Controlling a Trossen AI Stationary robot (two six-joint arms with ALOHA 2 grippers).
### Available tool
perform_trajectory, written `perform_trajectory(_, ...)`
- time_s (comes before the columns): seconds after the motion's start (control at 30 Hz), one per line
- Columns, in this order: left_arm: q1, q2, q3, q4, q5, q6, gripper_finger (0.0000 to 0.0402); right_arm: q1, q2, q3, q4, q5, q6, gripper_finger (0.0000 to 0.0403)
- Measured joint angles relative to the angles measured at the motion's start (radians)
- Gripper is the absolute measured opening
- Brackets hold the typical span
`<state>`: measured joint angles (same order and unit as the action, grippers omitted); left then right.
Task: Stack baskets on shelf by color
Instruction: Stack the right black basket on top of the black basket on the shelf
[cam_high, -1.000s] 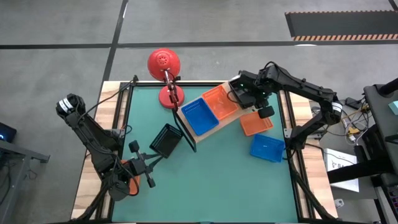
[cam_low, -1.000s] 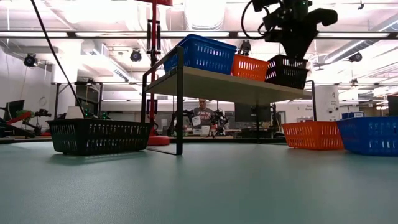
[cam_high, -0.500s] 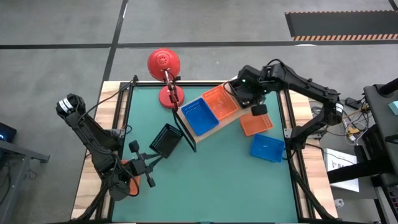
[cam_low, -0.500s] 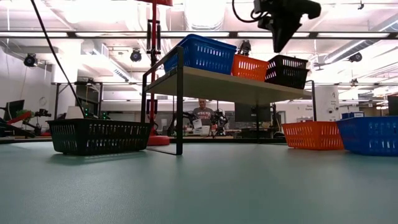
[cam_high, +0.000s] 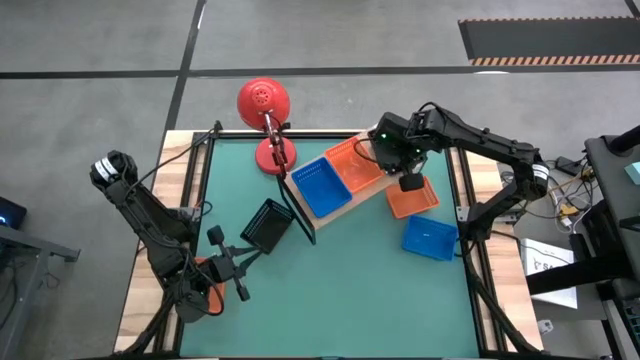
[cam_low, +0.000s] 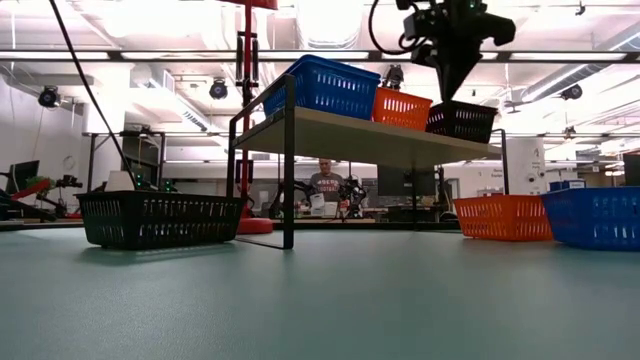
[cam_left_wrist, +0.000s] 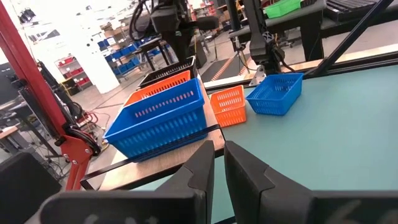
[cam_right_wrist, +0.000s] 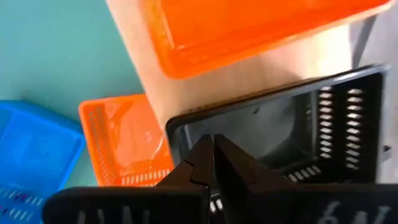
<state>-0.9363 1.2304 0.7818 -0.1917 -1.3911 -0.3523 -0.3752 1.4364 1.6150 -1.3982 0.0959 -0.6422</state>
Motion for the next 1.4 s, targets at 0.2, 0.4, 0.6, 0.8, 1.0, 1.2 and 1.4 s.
perform_trajectory(0.2,0.000,0.000,0.000,0.000,0.000,-0.001,0.0022,0.000,-0.001,0.000,-0.076,0.004,0.028,0.0009)
perform_trajectory(0.4,0.000,0.000,0.000,0.000,0.000,-0.001,0.0022,0.000,-0.001,-0.001,-0.101,0.036,0.048,0.0009)
perform_trajectory(0.6,0.000,0.000,0.000,0.000,0.000,-0.003,0.0022,-0.003,-0.002,-0.001,-0.129,0.180,0.128,0.0008)
perform_trajectory(0.8,0.000,0.000,0.000,0.000,0.003,-0.006,0.0022,-0.046,-0.002,-0.003,-0.147,0.211,0.202,0.0008)
perform_trajectory(1.0,0.000,0.000,0.000,0.000,0.030,-0.007,0.0022,-0.077,-0.002,-0.017,-0.166,0.214,0.201,0.0008)
perform_trajectory(1.2,0.000,0.000,0.001,0.000,0.033,-0.007,0.0022,-0.103,-0.002,-0.017,-0.168,0.220,0.198,0.0008)
perform_trajectory(1.4,0.000,0.000,0.001,0.001,0.039,-0.007,0.0022,-0.099,-0.012,-0.017,-0.042,0.165,0.238,0.0008)
